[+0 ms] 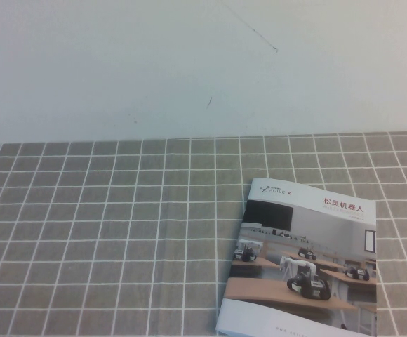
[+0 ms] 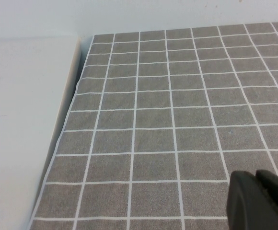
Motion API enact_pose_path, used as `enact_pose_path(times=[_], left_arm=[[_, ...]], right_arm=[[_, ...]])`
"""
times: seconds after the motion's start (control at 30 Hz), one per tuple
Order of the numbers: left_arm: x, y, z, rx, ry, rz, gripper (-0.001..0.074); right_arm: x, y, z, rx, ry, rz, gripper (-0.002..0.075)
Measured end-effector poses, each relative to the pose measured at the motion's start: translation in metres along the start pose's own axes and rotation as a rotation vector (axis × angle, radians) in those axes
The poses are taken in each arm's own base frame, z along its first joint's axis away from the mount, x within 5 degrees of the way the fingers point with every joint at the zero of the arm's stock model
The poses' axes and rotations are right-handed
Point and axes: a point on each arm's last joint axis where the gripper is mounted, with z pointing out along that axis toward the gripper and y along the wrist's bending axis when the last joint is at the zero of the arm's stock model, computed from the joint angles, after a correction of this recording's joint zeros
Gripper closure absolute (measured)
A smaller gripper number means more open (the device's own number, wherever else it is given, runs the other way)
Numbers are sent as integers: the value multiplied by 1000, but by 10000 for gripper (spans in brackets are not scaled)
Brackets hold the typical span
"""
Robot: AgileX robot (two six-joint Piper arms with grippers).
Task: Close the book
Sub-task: 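Close the open booklet and leave it lying on the table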
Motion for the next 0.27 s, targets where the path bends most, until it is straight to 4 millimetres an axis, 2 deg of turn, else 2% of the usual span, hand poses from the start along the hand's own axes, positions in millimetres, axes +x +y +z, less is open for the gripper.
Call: enact_pose_path(times=[0.27], left_arm=[[0,0,0,0,0,0,737]], right_arm=[[0,0,0,1,0,-39,729]])
